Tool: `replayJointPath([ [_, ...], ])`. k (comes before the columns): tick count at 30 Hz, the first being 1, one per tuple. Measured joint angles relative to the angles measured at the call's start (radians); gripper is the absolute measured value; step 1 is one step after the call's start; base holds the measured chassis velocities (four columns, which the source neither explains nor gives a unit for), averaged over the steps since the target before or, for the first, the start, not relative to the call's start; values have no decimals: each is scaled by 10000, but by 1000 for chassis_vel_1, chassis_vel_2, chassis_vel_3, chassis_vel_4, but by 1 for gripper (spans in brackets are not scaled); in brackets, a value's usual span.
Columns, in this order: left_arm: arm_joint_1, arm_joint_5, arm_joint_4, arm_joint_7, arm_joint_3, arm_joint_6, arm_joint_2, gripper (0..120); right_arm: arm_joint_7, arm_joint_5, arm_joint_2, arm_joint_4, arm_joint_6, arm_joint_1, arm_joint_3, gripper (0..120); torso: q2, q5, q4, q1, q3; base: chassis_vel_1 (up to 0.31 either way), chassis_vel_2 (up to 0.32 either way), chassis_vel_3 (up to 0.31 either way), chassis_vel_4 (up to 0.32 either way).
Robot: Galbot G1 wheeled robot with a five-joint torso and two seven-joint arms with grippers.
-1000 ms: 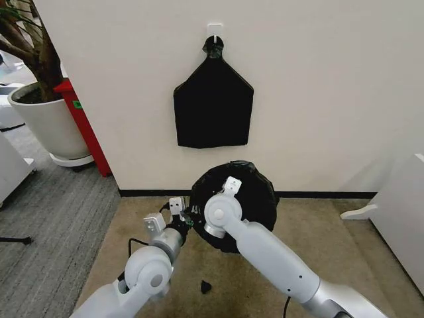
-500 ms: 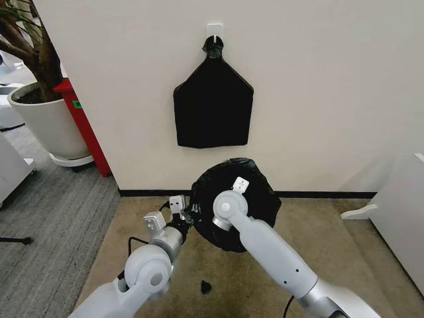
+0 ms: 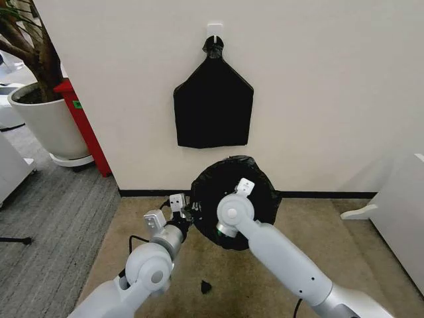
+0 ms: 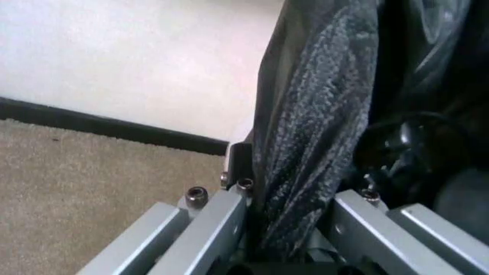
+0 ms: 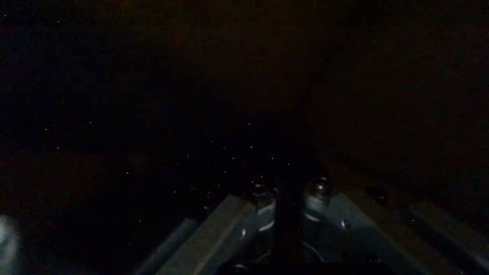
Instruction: Place the garbage bag over the trash bin.
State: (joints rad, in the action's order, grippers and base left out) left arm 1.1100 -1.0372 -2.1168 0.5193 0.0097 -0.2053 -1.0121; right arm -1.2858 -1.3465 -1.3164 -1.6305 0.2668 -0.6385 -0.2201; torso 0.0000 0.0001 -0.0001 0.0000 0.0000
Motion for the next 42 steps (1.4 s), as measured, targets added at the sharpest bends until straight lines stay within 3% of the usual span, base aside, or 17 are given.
replayJointPath([
  [3,-29,-20,-1,1,0,1,5,0,65,139,-24,2,9,-25,51,0,0,0,2,0,0,0,0,0,0],
  [13,-146,-46,132,-1,0,8,-99,0,-735,-936,564,-1828,-180,-202,-558,0,0,-1,1,0,0,0,0,0,0],
  [21,-236,-111,110,-1,8,6,-93,0,-510,-782,517,-1121,63,-523,-493,0,-1,0,0,0,0,0,0,0,0],
  [29,-410,-125,306,-2,56,-11,-157,0,-865,-1193,682,-2499,-142,-8,-1092,0,-1,-3,1,-1,0,0,0,0,0],
  [38,-668,-291,355,1,143,-43,-174,0,-537,-867,128,-1456,12,-153,-981,0,-2,0,0,0,1,0,0,0,0],
  [42,-682,-327,477,-16,85,-56,-116,0,-288,-927,509,-2359,-5,50,-851,0,-1,-1,2,-1,0,0,0,0,0],
])
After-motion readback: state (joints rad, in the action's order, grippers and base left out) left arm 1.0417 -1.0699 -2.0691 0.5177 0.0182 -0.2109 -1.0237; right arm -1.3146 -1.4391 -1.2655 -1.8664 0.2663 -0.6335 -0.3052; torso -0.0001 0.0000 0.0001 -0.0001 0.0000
